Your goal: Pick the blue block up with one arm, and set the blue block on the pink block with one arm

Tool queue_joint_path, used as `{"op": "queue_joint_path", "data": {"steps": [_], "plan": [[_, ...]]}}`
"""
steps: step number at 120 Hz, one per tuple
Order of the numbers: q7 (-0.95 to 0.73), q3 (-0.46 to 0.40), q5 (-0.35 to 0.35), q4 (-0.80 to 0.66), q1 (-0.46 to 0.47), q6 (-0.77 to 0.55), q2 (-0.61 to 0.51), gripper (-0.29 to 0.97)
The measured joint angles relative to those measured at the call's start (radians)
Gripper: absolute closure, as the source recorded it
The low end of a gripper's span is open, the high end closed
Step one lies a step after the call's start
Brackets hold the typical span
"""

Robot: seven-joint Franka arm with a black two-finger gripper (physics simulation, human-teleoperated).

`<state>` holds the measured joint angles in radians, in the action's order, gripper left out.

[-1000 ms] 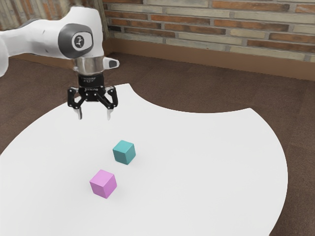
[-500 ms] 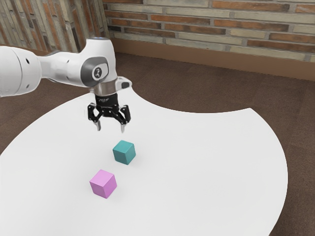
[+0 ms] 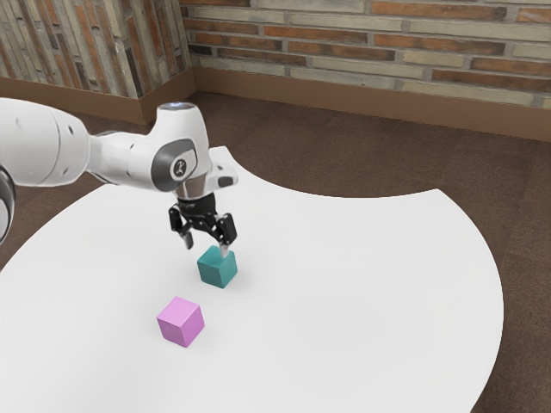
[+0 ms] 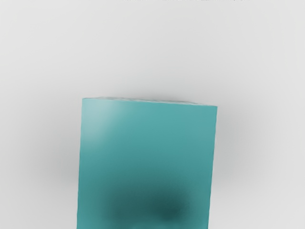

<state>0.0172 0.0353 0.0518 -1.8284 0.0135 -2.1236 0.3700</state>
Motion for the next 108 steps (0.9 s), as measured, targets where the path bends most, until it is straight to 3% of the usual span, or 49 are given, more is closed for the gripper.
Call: {"op": "queue_joint_path", "data": {"steps": [54,108], "plan": [[-0.110,0.000,0.039,-0.042,0.009,-0.079,0.008,0.00],[-0.165,0.005,0.088,-0.005,0.001,-0.111,0.098,0.00]]}}
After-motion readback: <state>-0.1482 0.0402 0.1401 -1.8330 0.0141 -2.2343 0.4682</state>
